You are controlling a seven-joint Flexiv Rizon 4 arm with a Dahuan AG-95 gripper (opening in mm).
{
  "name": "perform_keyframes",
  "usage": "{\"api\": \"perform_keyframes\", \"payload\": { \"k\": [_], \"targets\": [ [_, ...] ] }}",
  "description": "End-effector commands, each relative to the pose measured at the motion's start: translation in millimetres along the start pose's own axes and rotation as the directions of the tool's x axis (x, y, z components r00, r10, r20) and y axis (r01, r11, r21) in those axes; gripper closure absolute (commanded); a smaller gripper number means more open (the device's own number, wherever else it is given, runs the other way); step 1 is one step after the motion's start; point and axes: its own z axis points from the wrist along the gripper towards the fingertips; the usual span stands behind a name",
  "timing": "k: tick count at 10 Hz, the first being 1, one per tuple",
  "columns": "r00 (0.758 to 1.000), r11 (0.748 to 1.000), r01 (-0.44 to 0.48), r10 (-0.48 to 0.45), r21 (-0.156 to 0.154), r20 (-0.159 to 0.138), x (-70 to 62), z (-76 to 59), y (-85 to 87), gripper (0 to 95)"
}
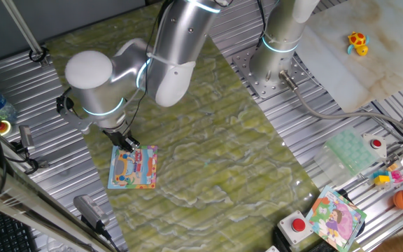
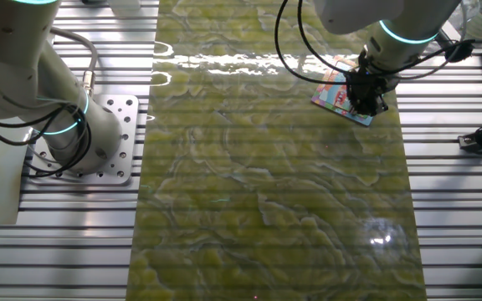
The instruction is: Assemble one piece of a puzzle
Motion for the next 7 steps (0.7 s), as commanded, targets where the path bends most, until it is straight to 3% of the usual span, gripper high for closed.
{"api": "perform_keyframes", "payload": {
  "k": [1,7],
  "targets": [
    [1.0,1.0,-0.003,0.003,0.003,-0.005,-3.0,2.1,2.4,95.0],
    [0.999,1.0,0.014,-0.012,0.025,-0.042,-3.5,3.3,4.4,95.0]
  ]
}}
